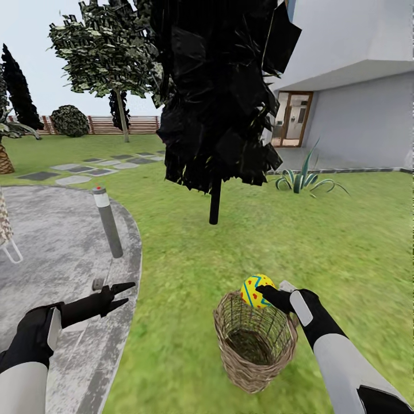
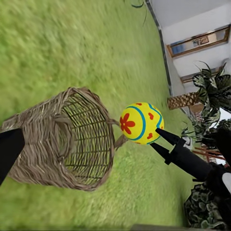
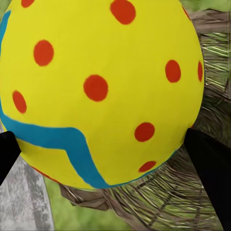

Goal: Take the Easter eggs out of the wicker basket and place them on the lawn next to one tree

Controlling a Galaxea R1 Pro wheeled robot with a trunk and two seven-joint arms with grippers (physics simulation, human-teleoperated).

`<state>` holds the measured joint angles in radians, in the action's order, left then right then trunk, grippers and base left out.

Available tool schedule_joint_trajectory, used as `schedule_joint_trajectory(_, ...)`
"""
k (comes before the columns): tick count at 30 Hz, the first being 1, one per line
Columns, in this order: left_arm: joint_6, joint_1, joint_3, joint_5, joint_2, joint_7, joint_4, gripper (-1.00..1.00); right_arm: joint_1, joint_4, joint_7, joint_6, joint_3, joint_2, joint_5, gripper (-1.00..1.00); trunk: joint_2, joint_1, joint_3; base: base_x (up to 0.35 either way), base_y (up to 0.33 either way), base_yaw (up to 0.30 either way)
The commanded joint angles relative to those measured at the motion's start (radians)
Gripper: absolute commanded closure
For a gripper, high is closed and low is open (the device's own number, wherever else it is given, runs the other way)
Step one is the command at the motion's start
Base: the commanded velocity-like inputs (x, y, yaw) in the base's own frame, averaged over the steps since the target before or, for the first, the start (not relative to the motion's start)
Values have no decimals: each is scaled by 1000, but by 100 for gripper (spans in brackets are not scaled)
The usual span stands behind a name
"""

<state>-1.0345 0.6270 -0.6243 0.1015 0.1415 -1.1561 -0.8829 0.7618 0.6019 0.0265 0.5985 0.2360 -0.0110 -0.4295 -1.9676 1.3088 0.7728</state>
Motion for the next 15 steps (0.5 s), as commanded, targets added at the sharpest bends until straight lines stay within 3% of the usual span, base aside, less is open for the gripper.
schedule_joint_trajectory(1,-8,1,-3,11,0,-10,-1,-100,1,1,3,5,3,0,-6,100,7,-4,-3,-3,0,-165)
schedule_joint_trajectory(7,-8,0,-4,10,0,-11,0,-100,1,1,1,3,4,0,-6,100,49,-27,-26,-199,0,-217)
schedule_joint_trajectory(15,-9,1,-5,12,0,-11,-1,-100,1,1,1,3,5,0,-6,100,105,-58,-57,-62,0,-227)
